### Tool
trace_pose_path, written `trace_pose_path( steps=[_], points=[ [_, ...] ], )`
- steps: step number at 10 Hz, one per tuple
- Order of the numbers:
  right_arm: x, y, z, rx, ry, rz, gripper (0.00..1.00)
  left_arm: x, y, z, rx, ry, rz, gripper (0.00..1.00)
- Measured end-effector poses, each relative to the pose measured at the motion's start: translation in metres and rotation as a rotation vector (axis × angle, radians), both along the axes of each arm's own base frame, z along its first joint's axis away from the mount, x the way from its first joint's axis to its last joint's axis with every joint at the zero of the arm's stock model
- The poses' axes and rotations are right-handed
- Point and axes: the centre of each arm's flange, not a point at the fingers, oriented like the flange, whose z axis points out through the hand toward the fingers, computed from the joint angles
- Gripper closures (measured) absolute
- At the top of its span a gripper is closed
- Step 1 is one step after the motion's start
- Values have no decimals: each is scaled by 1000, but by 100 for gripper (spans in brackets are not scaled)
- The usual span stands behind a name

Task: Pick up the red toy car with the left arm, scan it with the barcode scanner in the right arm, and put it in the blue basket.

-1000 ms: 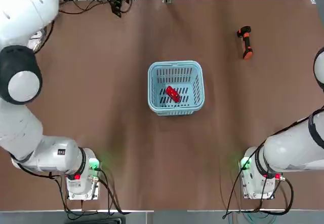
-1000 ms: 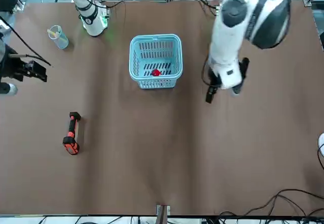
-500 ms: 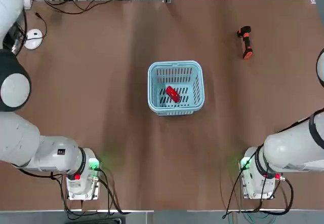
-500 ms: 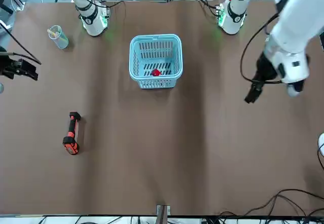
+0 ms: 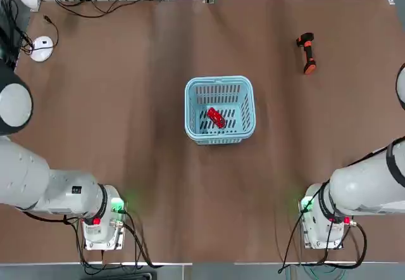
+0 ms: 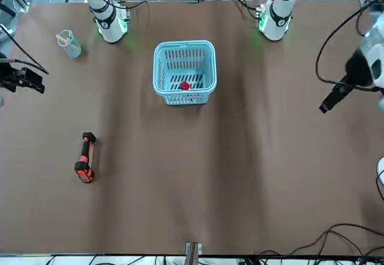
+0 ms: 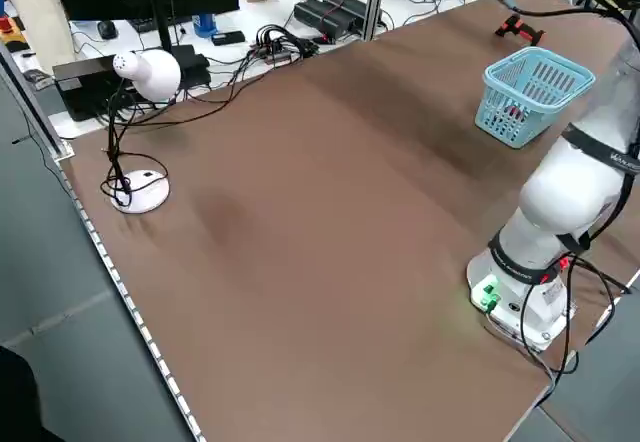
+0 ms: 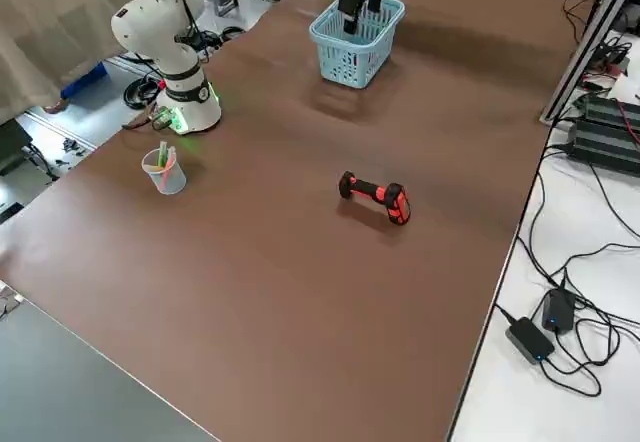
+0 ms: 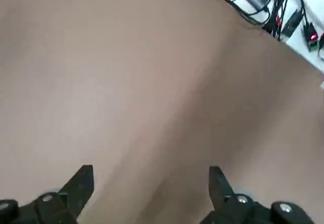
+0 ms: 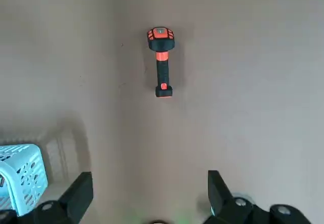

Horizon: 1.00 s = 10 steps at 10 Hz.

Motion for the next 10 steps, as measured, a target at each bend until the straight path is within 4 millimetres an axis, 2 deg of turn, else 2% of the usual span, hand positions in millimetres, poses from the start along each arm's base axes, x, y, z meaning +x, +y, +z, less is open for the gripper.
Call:
trace_pose_path(
  steps=[1, 3, 6, 10],
  points=[
    [-2, -8, -1, 16, -2, 20, 0, -2, 20, 3, 7, 10, -86, 0],
    [1, -19, -14, 36, -35, 40, 0, -6, 31, 5, 26, 29, -311, 0],
    [7, -7, -44, 39, -56, 67, 0, -9, 23, 6, 27, 47, -391, 0],
    [5, -9, -62, 40, -79, 66, 0, -15, 17, 2, 42, 87, -514, 3]
  ],
)
